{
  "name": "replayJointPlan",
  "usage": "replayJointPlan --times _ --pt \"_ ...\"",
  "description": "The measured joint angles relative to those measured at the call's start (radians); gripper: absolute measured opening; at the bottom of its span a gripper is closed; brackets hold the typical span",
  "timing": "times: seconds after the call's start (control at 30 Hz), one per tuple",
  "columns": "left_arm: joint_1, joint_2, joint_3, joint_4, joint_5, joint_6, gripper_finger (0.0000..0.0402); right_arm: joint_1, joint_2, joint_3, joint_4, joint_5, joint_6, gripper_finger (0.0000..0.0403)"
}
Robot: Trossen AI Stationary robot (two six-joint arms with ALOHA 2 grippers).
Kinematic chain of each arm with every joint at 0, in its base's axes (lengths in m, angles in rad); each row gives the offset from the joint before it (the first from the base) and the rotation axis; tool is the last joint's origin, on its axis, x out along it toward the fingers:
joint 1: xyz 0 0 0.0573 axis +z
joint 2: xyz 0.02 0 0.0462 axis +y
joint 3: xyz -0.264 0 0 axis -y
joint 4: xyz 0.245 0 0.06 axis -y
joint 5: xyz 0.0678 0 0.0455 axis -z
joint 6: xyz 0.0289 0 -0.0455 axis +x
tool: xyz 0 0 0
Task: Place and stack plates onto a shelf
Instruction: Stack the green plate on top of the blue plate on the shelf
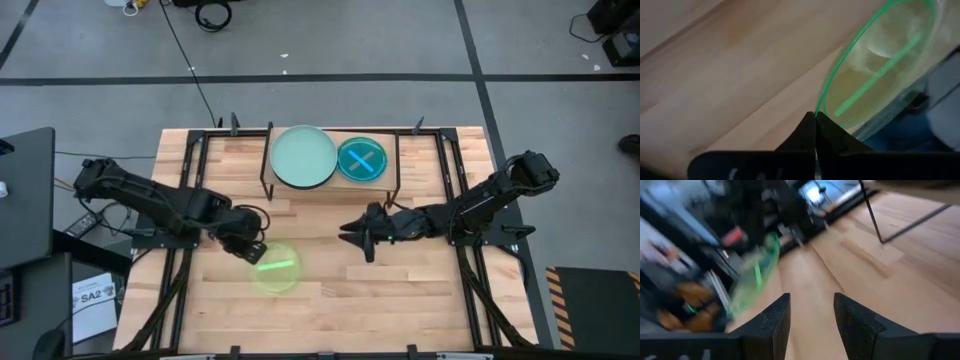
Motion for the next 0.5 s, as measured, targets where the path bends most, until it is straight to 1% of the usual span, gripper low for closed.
replayJointPlan --times 0.13,0.27,0.37,0.5 --pt "-0.005 0.0 0.0 0.067 -0.046 -0.005 0.0 -0.027 0.0 0.0 0.099 0.0 0.127 0.0157" --pt "-0.004 0.0 0.0 0.085 -0.079 -0.005 0.0 -0.058 0.0 0.0 0.152 -0.036 0.233 0.0157" --pt "-0.004 0.0 0.0 0.092 -0.109 -0.005 0.0 -0.073 0.0 0.0 0.154 -0.071 0.275 0.0157" --pt "0.002 0.0 0.0 0.101 -0.149 -0.005 0.0 -0.074 0.0 0.0 0.154 -0.081 0.29 0.0157"
